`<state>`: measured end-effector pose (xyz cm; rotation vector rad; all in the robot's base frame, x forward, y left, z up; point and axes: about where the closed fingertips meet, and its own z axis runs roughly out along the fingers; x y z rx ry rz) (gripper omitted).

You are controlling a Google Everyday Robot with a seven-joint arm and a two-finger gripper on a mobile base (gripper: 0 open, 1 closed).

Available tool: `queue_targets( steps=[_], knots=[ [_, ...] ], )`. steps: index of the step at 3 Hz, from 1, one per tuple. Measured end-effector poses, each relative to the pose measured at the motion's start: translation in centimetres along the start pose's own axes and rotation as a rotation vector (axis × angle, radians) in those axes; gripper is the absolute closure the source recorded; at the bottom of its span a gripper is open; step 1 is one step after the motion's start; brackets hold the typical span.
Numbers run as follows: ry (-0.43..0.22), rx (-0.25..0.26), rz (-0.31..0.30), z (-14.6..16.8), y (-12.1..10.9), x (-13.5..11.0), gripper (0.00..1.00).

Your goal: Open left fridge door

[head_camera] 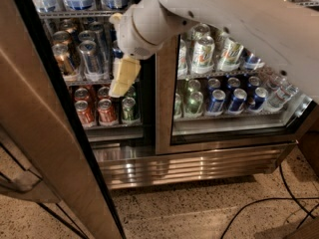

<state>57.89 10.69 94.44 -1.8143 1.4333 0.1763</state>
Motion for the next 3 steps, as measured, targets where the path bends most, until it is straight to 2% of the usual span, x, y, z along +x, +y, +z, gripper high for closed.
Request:
queue_targets(
  steps=[1,2,3],
  knots=[
    [-0.029,-0.086,-0.019,3.9,0.6,-0.3,0.0],
    [-0.111,-0.129,-0.026,7.5,2.6,-1.2,0.0],
    [-0.121,-0.13,-0.029,7.9,2.7,-1.5,0.0]
  ],
)
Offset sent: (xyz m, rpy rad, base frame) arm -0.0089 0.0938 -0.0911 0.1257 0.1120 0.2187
